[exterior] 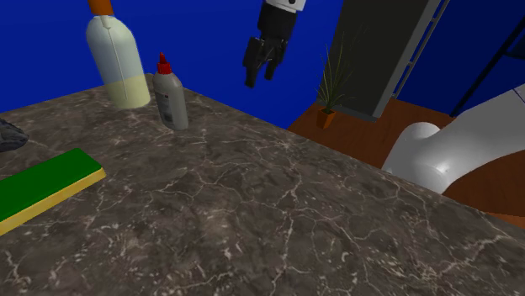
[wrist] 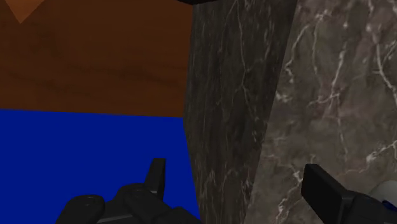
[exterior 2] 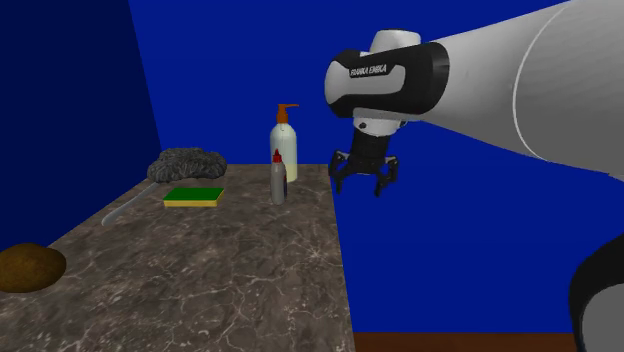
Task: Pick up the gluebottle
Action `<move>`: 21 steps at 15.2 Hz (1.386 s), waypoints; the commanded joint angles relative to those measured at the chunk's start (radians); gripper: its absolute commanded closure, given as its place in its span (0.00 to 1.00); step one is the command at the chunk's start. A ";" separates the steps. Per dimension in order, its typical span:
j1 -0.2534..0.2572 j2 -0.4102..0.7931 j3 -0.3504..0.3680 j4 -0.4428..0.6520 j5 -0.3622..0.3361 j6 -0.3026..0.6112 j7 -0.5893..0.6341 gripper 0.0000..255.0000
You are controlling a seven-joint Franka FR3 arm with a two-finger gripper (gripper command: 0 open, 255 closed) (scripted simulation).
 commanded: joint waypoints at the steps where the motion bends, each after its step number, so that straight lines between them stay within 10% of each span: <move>1: 0.018 0.038 0.018 0.041 0.025 0.019 0.005 0.00; 15: 0.121 0.277 0.141 0.343 0.132 0.126 0.030 0.00; 21: 0.126 0.265 0.144 0.252 0.147 0.203 0.008 0.00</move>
